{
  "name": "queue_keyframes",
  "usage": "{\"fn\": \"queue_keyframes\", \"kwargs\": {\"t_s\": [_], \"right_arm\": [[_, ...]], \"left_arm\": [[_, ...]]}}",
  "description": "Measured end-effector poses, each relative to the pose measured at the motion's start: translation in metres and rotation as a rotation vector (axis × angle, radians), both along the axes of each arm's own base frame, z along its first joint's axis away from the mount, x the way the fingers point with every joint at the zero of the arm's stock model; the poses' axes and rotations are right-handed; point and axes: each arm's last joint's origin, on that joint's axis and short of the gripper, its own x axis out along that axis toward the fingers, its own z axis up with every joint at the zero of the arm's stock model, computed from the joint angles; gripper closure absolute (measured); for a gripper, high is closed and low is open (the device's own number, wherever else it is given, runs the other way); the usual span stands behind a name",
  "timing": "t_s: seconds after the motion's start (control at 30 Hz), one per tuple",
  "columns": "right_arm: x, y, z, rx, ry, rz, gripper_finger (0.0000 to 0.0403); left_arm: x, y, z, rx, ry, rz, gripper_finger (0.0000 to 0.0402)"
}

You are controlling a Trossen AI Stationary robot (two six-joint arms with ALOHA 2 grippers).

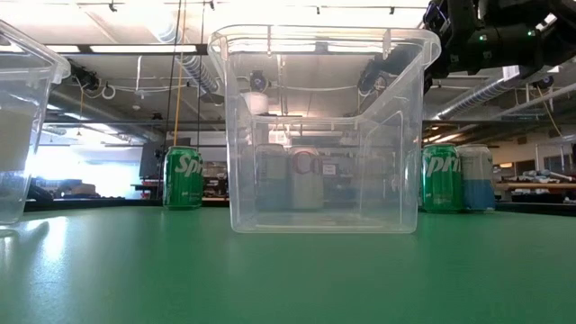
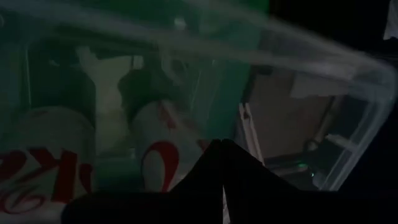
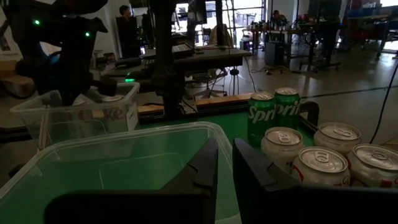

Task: Sort soda cans
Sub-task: Adjust the silver soda cans in the bottom left transparent bin, then put the green soda can into the top transparent bin

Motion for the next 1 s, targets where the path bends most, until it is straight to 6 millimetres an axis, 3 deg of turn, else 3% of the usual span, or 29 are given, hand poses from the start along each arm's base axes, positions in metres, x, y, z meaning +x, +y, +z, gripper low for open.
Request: {"fn": "queue_keyframes", "kwargs": {"t_s": [0.33,0.53,0.8,1.0], "right_arm": [[0.0,0.0,0.0,0.0,0.001,0.0,0.0366],[0.0,0.0,0.0,0.0,0.001,-0.001,0.0366],[0.0,-0.002,0.002,0.0,0.003,-0.037,0.0366],[0.007,-0.006,0.021,-0.005,0.15,-0.131,0.0347]], "left_arm": [[-0.013,0.004,-0.011,0.022,0.161,0.0,0.0401],[-0.023,0.016,-0.005,0.179,0.208,0.023,0.0401],[-0.02,0.028,0.024,0.337,-0.188,0.149,0.0401],[-0.012,0.035,0.04,0.47,-0.595,0.222,0.0401]]}}
